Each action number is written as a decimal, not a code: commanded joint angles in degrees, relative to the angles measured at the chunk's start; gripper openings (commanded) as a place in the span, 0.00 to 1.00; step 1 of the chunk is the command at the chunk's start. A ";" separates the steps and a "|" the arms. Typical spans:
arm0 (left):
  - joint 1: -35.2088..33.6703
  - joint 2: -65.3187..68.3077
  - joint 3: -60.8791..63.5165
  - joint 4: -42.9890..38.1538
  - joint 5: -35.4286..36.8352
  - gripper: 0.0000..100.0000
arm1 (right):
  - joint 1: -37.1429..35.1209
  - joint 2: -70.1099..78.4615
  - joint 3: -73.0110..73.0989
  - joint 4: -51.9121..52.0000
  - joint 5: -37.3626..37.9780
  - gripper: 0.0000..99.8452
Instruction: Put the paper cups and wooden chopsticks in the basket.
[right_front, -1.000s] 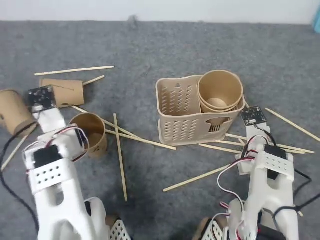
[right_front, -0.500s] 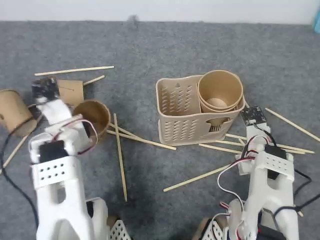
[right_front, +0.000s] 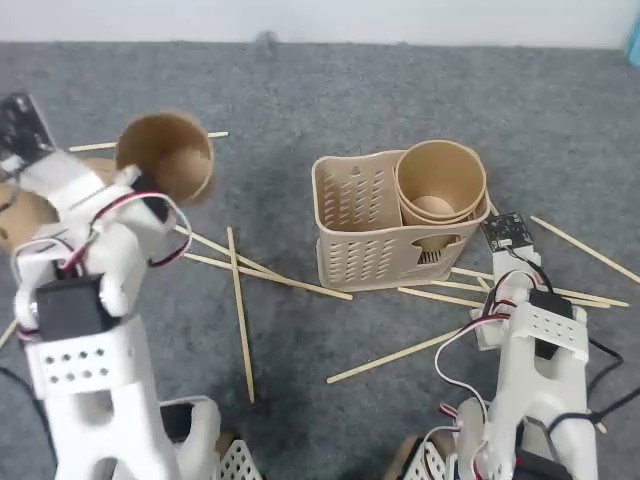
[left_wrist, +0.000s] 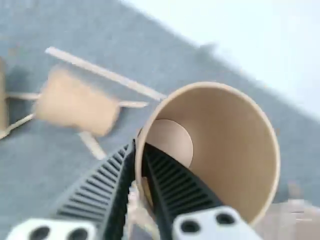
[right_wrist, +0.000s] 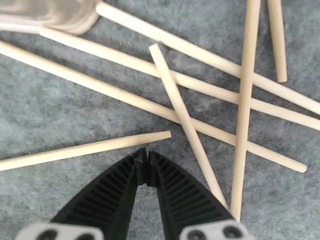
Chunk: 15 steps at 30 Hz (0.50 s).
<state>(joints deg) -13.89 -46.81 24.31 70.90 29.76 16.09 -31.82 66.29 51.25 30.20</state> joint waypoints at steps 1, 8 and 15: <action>5.80 0.18 -7.60 -0.09 5.98 0.01 | 0.04 -1.98 0.00 -0.22 0.62 0.01; 24.00 0.62 -14.46 -2.99 8.62 0.02 | 0.04 -1.98 0.00 -0.22 0.62 0.01; 36.31 14.86 -30.90 2.99 6.95 0.02 | 0.04 -1.98 0.00 -0.22 0.62 0.01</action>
<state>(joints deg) 18.64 -38.37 2.07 71.87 37.41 16.09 -31.82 66.29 51.25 30.20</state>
